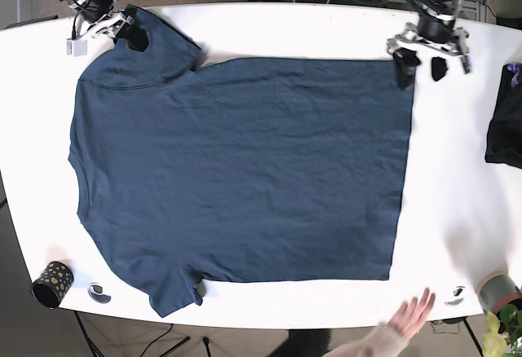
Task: Fold the T-shirt properly
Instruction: 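Move both grippers to the blue shirt's shoulder corners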
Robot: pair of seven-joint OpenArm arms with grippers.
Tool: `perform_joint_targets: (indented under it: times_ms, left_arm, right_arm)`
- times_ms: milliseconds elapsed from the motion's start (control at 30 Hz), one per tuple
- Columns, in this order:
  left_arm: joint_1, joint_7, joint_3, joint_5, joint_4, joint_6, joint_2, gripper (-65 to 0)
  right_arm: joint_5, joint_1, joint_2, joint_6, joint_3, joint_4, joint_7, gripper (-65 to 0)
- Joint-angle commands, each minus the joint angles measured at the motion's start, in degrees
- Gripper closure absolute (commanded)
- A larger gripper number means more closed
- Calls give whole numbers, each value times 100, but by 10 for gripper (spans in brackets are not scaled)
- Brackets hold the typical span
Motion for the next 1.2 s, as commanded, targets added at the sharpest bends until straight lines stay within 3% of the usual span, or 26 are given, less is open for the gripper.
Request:
perform_joint_targets:
  times_ms: [0, 167, 767, 1167]
  left_arm:
    - [-131, 194, -205, -377, 23, -100, -37, -447]
    - [-333, 537, -275, -438, -197, -100, -46, -440]
    - [-394, 809, -231, -456, -1129, -108, -2, -439]
    - [-763, 818, 226, -456, -1182, -108, -37, -438]
  right_arm:
    - [-245, -68, 56, -64, 5, 24, -182, -173]
    - [-254, -50, 83, -82, 5, 24, -173, 0]
    - [-263, -42, 65, -90, 5, 411, -173, 0]
    - [-263, -24, 65, -90, 5, 420, -164, 0]
